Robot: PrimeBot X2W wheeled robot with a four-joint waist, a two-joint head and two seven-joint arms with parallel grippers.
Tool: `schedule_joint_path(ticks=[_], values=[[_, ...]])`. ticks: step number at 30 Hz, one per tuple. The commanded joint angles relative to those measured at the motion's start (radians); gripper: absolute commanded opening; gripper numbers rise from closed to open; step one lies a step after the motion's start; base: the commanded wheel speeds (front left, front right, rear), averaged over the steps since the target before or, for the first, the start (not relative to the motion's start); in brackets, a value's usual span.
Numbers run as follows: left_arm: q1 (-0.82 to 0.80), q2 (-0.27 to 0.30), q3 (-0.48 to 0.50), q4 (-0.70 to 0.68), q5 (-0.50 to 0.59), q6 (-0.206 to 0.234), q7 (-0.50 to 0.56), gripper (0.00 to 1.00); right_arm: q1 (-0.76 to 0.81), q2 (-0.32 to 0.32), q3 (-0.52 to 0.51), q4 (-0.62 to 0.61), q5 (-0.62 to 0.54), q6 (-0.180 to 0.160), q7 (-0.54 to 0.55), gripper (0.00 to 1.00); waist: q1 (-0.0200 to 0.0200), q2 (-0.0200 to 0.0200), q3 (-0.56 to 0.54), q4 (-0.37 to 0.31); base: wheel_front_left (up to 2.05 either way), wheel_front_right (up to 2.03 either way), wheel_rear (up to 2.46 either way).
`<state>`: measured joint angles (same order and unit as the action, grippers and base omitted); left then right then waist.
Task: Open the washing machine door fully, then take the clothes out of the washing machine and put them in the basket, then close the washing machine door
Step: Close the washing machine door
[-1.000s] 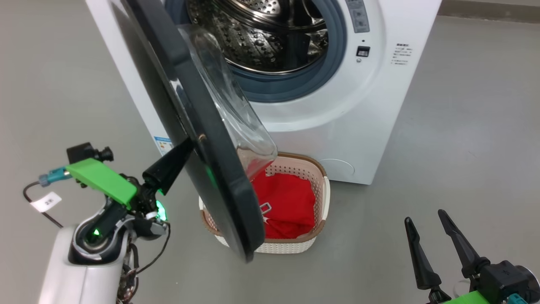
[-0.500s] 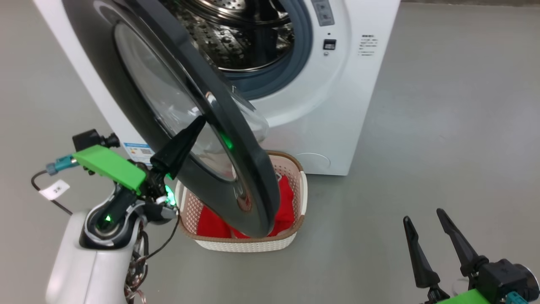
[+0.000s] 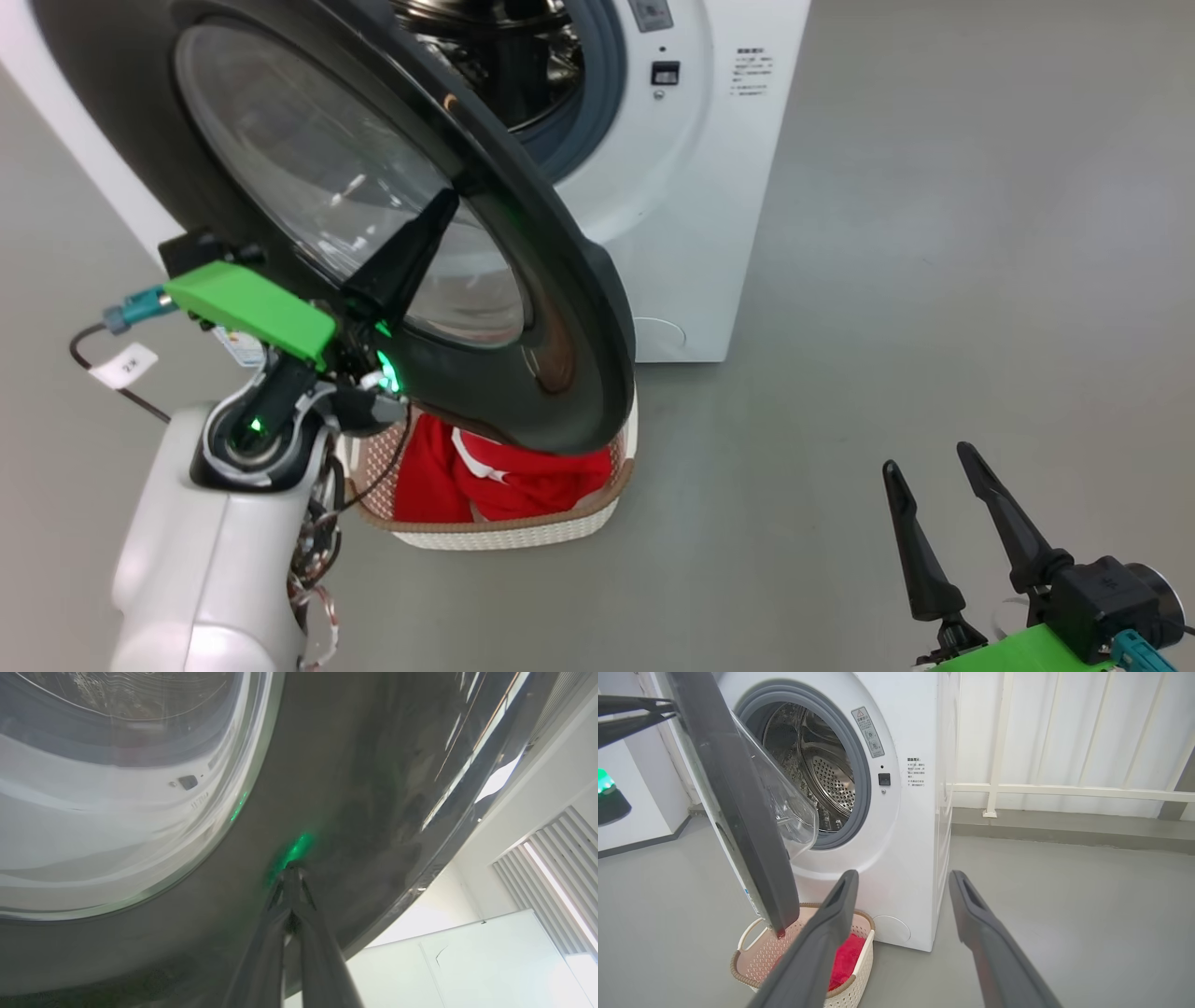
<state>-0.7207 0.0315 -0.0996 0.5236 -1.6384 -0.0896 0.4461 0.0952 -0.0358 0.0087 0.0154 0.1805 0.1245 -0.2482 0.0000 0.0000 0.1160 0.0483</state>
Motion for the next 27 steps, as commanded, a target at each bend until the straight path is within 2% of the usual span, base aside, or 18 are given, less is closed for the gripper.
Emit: schedule_joint_path(ticks=[1, 27], values=[[-0.056, 0.019, 0.016, -0.013, -0.003, -0.016, -0.008, 0.00, -0.039, -0.014, 0.024, -0.025, -0.010, 0.006, -0.009, 1.00, 0.0000, 0.0000, 0.012, -0.018, 0.00, 0.00, 0.00], [-0.242, 0.022, 0.028, 0.109, 0.067, -0.041, -0.133, 0.00, -0.067, -0.014, 0.035, -0.041, -0.023, 0.006, -0.004, 1.00, 0.0000, 0.0000, 0.110, -0.133, 0.00, 0.00, 0.00]])
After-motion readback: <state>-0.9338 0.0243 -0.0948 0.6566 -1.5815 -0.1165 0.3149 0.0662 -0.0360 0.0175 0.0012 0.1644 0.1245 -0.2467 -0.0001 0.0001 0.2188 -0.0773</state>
